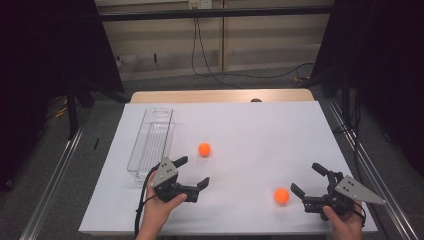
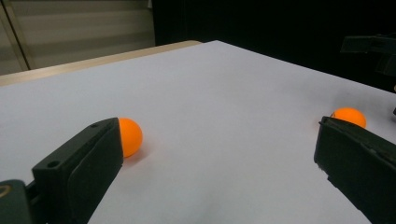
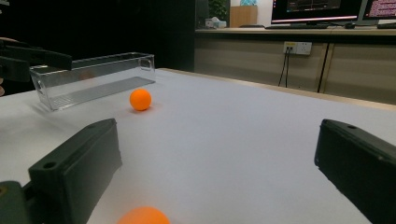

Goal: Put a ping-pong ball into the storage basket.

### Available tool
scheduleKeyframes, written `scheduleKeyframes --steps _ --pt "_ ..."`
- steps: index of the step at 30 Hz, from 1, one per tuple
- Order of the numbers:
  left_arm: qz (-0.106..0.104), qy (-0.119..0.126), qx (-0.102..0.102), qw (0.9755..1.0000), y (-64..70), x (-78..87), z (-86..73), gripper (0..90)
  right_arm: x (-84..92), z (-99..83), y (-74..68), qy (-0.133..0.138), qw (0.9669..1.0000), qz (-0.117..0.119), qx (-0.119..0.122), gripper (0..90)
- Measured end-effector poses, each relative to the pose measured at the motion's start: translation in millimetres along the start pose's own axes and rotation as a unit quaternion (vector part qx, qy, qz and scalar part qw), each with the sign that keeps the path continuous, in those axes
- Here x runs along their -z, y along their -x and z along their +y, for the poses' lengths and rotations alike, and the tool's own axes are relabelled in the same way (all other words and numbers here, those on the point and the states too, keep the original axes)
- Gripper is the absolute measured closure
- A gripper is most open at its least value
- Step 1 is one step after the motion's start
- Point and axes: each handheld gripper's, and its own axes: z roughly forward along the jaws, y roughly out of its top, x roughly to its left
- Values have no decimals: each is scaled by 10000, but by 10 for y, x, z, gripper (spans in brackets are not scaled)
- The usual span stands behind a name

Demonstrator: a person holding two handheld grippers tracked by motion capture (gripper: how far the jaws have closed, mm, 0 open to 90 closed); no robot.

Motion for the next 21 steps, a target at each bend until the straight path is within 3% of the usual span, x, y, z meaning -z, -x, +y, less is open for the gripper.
scheduleKeyframes --steps 21 --pt "-196 -74 -33 9998 93 -144 36 14 4 0 -1 -5 10000 7 29 1"
